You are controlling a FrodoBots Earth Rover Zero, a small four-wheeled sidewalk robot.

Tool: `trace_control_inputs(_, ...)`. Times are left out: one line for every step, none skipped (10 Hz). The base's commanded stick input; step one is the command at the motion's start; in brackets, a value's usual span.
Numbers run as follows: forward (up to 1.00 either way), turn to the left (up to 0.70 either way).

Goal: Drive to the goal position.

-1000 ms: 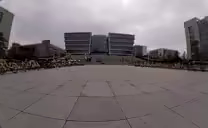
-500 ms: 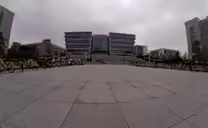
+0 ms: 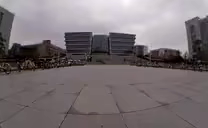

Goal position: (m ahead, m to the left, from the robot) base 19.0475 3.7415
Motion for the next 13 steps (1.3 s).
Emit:
trace_control_inputs(0.70, 0.00)
trace_control_inputs(0.70, 0.00)
trace_control_inputs(0.70, 0.00)
trace_control_inputs(0.70, 0.00)
trace_control_inputs(0.70, 0.00)
trace_control_inputs(0.70, 0.00)
trace_control_inputs(0.70, 0.00)
trace_control_inputs(0.70, 0.00)
trace_control_inputs(0.70, 0.00)
trace_control_inputs(0.70, 0.00)
trace_control_inputs(0.70, 0.00)
trace_control_inputs(0.70, 0.00)
trace_control_inputs(0.70, 0.00)
